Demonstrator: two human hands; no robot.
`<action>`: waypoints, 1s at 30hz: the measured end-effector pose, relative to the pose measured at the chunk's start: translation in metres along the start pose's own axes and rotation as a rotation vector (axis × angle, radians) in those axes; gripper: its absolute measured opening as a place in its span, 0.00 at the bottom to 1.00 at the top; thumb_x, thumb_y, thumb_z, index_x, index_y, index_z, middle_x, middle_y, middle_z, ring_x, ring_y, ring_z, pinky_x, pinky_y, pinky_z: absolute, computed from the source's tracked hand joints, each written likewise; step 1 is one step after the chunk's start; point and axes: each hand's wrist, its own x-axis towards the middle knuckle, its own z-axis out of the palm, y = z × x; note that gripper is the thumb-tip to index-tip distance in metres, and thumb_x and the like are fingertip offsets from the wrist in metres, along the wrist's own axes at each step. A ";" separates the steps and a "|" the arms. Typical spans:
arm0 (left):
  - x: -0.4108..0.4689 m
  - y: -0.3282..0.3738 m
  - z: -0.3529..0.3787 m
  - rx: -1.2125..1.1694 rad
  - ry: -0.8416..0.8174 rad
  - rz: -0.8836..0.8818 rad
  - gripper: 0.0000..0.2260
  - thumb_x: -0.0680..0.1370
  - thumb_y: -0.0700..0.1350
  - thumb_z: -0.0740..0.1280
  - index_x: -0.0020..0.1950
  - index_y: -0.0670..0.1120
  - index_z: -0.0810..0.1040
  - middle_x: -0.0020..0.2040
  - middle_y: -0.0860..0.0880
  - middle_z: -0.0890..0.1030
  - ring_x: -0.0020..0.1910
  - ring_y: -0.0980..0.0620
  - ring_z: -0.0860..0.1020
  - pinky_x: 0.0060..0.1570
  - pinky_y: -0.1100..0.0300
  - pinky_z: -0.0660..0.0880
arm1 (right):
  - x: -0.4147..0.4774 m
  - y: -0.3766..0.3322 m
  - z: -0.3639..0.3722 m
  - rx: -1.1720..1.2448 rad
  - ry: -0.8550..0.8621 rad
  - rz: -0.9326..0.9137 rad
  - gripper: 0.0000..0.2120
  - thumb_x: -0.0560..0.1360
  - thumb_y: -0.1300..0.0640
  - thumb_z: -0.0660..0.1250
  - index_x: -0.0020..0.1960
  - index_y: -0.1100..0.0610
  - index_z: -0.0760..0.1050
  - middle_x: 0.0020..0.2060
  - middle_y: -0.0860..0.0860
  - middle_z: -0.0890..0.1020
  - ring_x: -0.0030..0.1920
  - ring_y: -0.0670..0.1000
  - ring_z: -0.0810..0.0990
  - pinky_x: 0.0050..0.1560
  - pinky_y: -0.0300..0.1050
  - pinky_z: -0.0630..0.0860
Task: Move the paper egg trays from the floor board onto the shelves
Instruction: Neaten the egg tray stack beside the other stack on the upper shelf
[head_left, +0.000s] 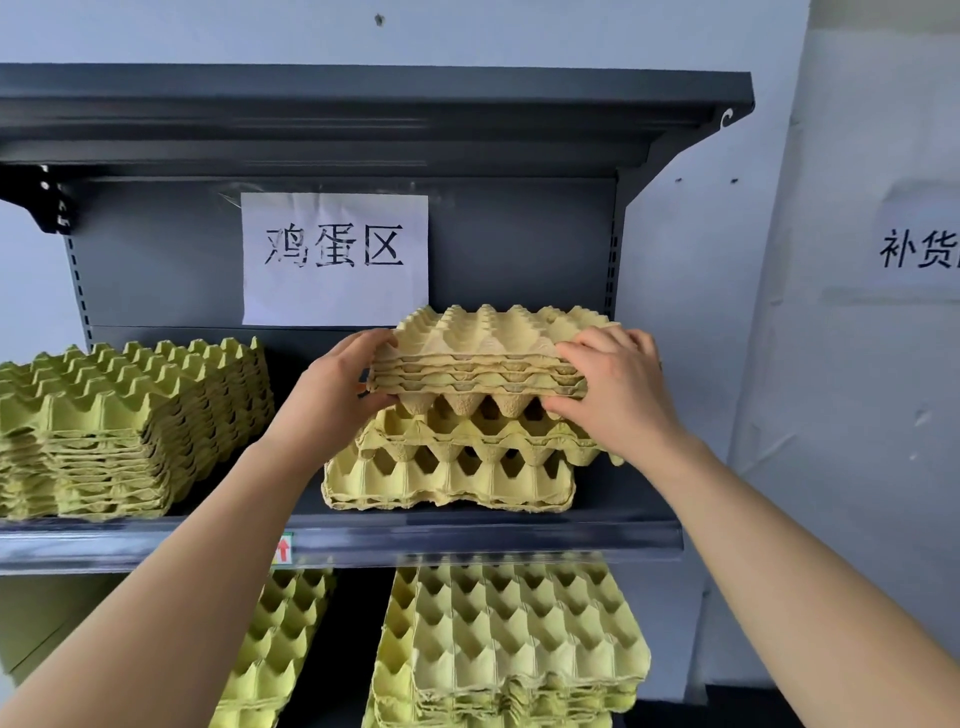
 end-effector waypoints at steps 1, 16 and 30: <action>0.002 -0.002 -0.002 0.002 0.005 0.005 0.26 0.69 0.39 0.76 0.64 0.50 0.72 0.55 0.57 0.74 0.51 0.53 0.76 0.52 0.57 0.77 | 0.003 -0.002 0.000 -0.003 0.005 -0.003 0.26 0.67 0.42 0.74 0.61 0.52 0.77 0.55 0.48 0.79 0.58 0.53 0.73 0.65 0.55 0.61; -0.017 -0.025 0.015 0.044 -0.159 -0.023 0.29 0.72 0.45 0.70 0.72 0.47 0.65 0.70 0.54 0.66 0.61 0.53 0.73 0.57 0.64 0.69 | -0.014 -0.008 0.023 0.013 -0.268 -0.059 0.24 0.76 0.44 0.63 0.70 0.51 0.68 0.61 0.49 0.72 0.65 0.53 0.67 0.69 0.52 0.56; -0.017 -0.002 0.041 0.247 -0.126 0.032 0.34 0.68 0.52 0.76 0.69 0.42 0.67 0.70 0.49 0.65 0.75 0.47 0.53 0.70 0.54 0.60 | -0.030 0.006 0.023 0.050 -0.224 0.098 0.33 0.67 0.54 0.74 0.65 0.45 0.62 0.63 0.50 0.72 0.69 0.56 0.55 0.60 0.57 0.71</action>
